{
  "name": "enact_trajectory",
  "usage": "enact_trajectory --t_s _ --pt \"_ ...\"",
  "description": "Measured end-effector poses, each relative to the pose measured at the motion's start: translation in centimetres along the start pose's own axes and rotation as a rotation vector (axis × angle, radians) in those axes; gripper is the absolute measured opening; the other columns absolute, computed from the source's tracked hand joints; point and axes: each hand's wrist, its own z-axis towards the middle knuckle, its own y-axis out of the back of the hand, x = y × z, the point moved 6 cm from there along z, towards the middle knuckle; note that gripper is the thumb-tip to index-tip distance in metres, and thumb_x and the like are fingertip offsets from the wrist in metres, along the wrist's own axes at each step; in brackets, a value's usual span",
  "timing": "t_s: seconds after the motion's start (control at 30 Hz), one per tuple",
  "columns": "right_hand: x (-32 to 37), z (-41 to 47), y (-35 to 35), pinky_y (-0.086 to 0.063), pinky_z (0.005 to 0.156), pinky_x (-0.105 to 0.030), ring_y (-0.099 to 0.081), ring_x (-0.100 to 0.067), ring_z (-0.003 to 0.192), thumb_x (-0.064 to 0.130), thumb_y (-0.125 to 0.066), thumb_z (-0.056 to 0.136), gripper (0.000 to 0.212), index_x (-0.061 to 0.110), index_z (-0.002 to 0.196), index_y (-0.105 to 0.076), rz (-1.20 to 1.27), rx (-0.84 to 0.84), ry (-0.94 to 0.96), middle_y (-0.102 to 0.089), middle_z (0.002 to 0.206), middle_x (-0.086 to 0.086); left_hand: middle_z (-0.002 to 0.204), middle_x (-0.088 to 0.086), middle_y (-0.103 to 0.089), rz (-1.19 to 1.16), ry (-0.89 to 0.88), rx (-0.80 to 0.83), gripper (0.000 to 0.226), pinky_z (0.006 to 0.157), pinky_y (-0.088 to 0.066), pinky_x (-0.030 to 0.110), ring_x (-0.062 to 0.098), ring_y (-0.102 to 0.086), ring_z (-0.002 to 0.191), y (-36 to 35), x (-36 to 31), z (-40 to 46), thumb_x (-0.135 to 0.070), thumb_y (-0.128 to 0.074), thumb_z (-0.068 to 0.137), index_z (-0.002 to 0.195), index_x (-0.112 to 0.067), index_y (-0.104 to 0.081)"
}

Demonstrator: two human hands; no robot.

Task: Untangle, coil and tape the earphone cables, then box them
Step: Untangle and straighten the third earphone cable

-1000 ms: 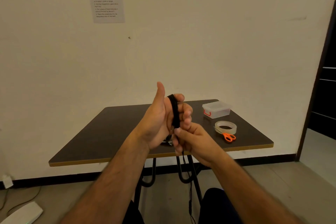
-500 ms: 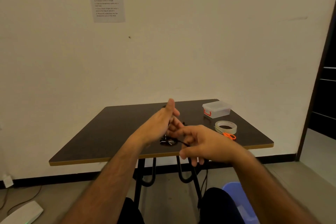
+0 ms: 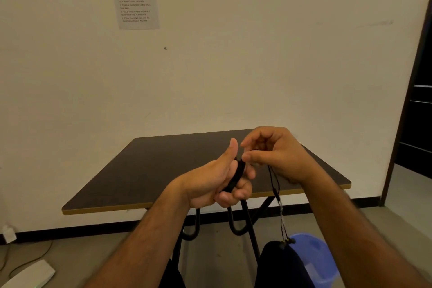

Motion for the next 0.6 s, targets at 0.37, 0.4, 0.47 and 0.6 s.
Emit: enact_trajectory --t_s 0.37,0.4,0.47,0.6 --pt "-4.4 -1.5 -3.3 -0.055 0.063 -0.027 -0.064 -0.013 0.065 0.007 -0.051 0.097 0.013 0.000 0.095 -0.062 0.421 -0.048 -0.184 -0.065 0.069 -0.001 0.070 0.004 -0.058 -0.159 -0.297 0.040 0.064 0.051 -0.041 0.023 0.013 -0.056 0.053 -1.2 -3.1 0.1 -0.070 -0.016 0.089 0.095 -0.013 -0.047" --pt "-4.8 -2.0 -4.1 -0.055 0.062 -0.027 -0.062 -0.013 0.062 0.003 -0.047 0.098 0.014 -0.004 0.099 -0.059 0.428 -0.034 -0.206 -0.062 0.066 -0.001 0.072 0.006 -0.060 -0.185 -0.322 0.017 0.064 0.053 -0.045 0.024 0.015 -0.060 0.058 -1.0 -3.4 0.1 -0.069 -0.018 0.089 0.098 -0.012 -0.047" --pt "-5.5 -2.8 -5.6 -0.053 0.062 -0.029 -0.059 -0.015 0.062 0.004 -0.046 0.098 0.013 0.000 0.097 -0.059 0.432 -0.023 -0.254 -0.061 0.068 -0.002 0.077 0.008 -0.064 -0.227 -0.363 -0.035 0.065 0.059 -0.053 0.027 0.019 -0.065 0.067 -0.5 -3.9 0.0 -0.070 -0.022 0.089 0.102 -0.011 -0.047" --pt "-6.3 -3.9 -7.3 -0.055 0.067 -0.036 -0.060 -0.020 0.065 0.015 -0.051 0.100 0.018 0.011 0.094 -0.067 0.480 0.004 -0.348 -0.063 0.075 -0.008 0.083 0.011 -0.066 -0.162 -0.401 -0.214 0.063 0.073 -0.055 0.032 0.024 -0.067 0.079 0.9 -4.1 -0.1 -0.066 -0.021 0.087 0.105 -0.011 -0.046"
